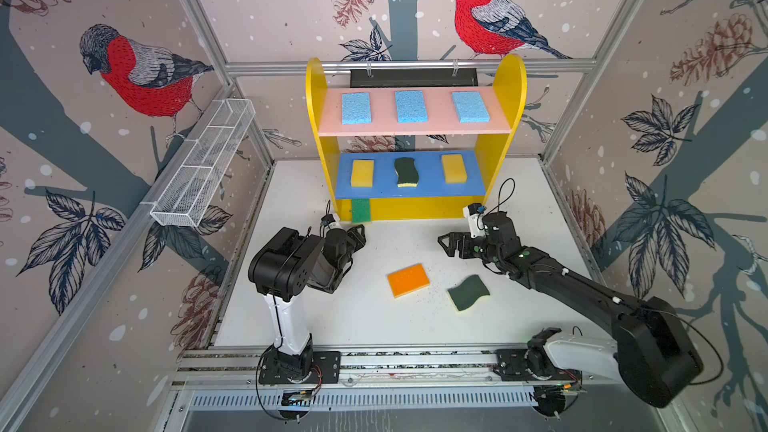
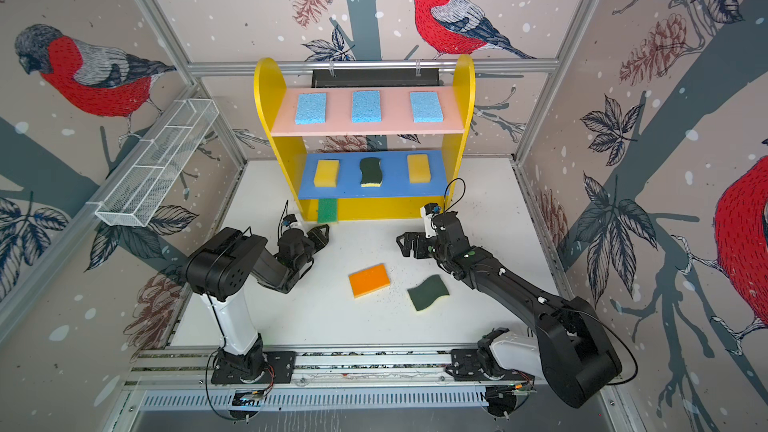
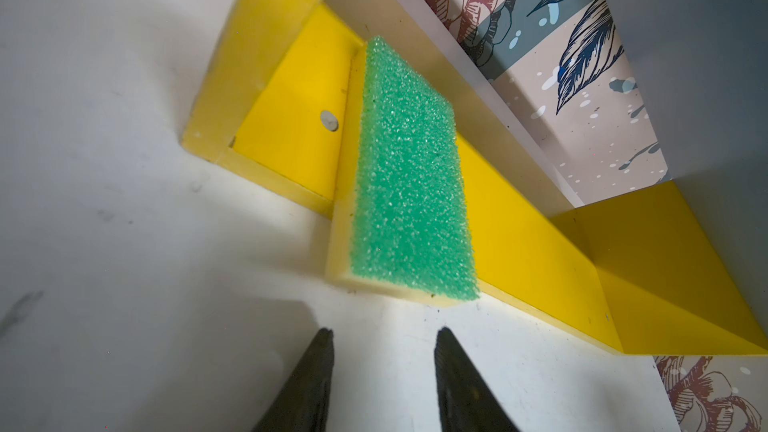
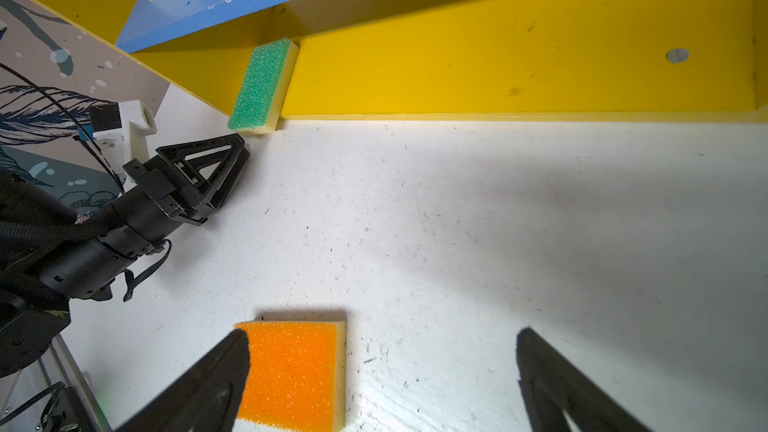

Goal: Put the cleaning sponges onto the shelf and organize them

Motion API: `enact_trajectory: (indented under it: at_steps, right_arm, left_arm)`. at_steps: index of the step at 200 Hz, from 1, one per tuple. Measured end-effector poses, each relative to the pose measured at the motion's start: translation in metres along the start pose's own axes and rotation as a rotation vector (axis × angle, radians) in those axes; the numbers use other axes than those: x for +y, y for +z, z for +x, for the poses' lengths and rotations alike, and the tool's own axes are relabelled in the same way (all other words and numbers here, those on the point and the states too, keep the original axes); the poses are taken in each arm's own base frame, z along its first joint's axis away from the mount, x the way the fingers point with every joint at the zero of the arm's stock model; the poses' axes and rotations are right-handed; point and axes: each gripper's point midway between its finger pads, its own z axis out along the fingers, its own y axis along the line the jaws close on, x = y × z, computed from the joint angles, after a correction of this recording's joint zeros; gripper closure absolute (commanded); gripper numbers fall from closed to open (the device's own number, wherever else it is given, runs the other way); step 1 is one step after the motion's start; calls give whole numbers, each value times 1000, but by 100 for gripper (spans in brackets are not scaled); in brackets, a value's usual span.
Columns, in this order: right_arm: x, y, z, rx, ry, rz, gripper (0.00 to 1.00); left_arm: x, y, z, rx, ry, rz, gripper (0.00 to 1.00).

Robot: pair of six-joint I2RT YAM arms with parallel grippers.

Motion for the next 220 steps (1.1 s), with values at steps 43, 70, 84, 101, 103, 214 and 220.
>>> enact_trajectory:
  at_steps: [43,70,84,101,103,214,220]
  right_arm:
    - [0,1,0,4,1,-1,0]
    - [0,2,1,7,2,0,0]
    - [0,2,1,7,2,0,0]
    - [0,2,1,6,1,0,0]
    - [0,2,1,6,1,0,0]
    - [0,2,-1,4,1,-1,0]
    - [0,2,-1,4,1,-1,0]
  left_arm:
    - [1,7,-5,0,0,-13,58]
    - [1,11,-7,-4,2,-13,58]
    - [1,13,-7,-7,2,-11,58]
    - [1,15,-9,-12,0,-10,58]
    - [1,15,-9,-13,0,-9,58]
    - [0,31,-20,-40,-16,-1,59]
    - [0,31,-20,-40,-16,1,59]
